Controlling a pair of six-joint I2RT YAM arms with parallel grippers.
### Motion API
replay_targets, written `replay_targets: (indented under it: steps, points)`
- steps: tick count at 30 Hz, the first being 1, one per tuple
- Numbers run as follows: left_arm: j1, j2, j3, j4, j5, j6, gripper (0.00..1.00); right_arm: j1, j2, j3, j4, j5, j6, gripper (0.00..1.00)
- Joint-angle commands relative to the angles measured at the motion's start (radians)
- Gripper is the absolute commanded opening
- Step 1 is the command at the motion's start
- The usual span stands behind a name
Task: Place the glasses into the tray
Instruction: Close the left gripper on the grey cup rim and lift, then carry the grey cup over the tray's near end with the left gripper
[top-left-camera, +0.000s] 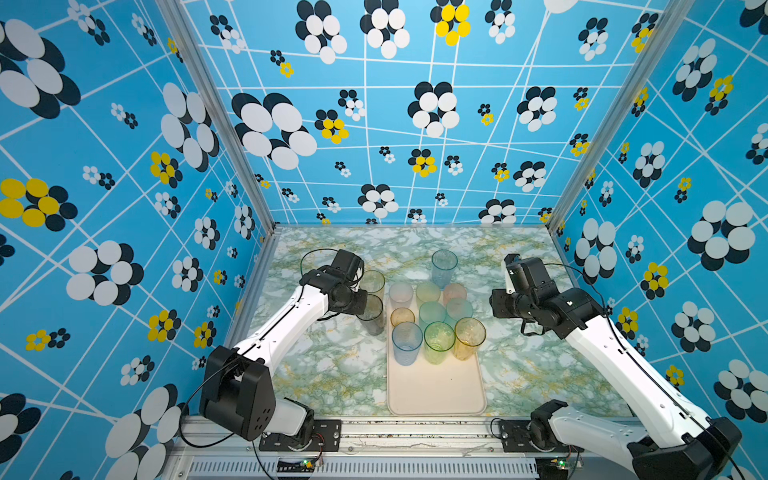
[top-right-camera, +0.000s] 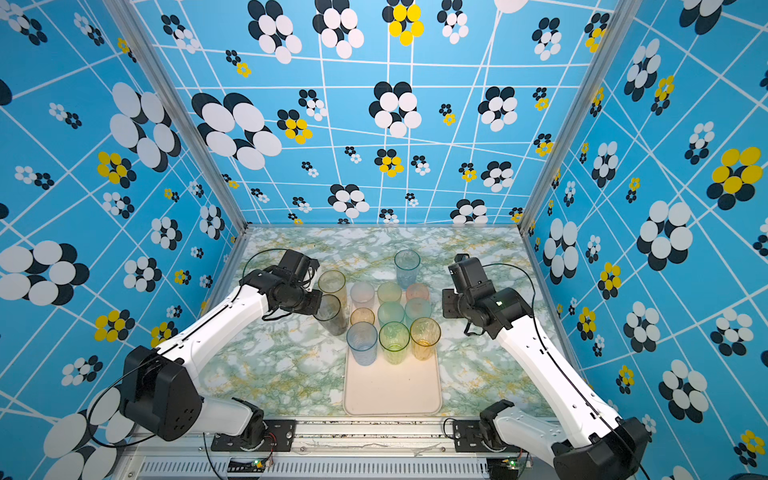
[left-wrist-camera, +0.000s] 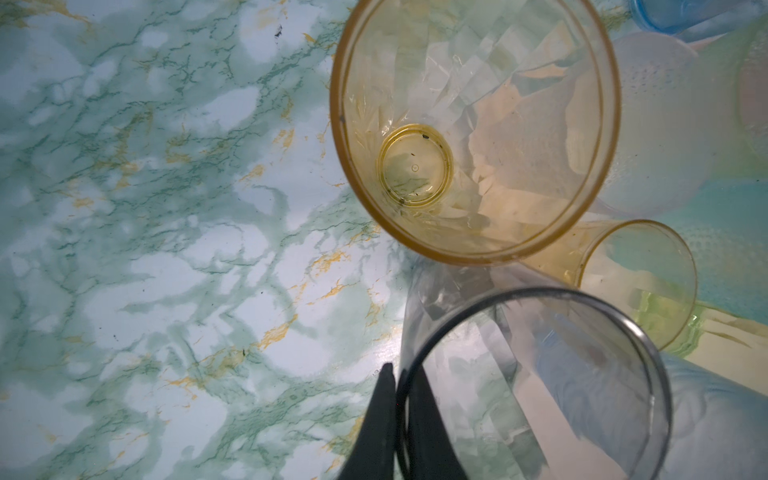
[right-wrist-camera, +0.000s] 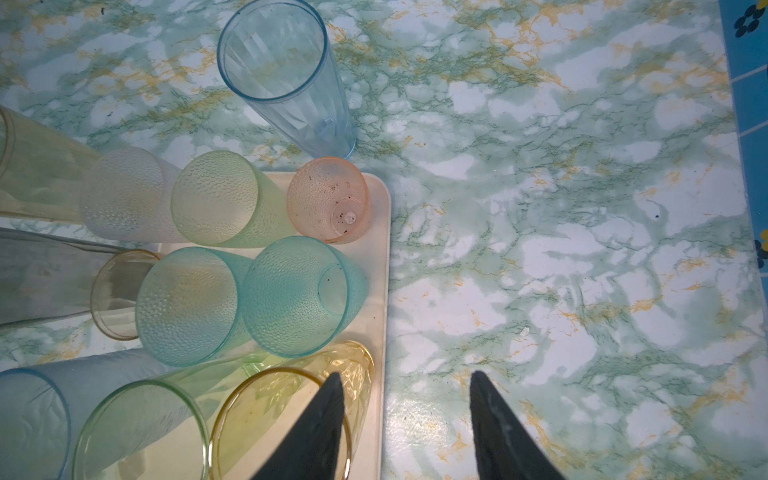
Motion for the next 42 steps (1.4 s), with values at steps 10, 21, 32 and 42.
replay_targets:
  steps: [10,21,32,42]
  points:
    - [-0.01,-0.04,0.052,-0.119,-0.054,0.034,0.01,-0.005,-0.004,-0.014,0.02,-0.031,-0.004,0.51]
    - [-0.078,-0.15,0.153,-0.387,-0.084,0.06,0.0,-0.006,-0.022,-0.011,0.01,-0.057,-0.005,0.51]
    - [-0.194,-0.334,0.201,-0.609,-0.089,-0.008,0.0,-0.005,-0.03,-0.001,0.001,-0.068,-0.003,0.51]
    - [-0.557,-0.349,0.113,-0.459,-0.148,-0.198,0.0,-0.004,0.002,0.035,0.022,-0.098,0.003,0.51]
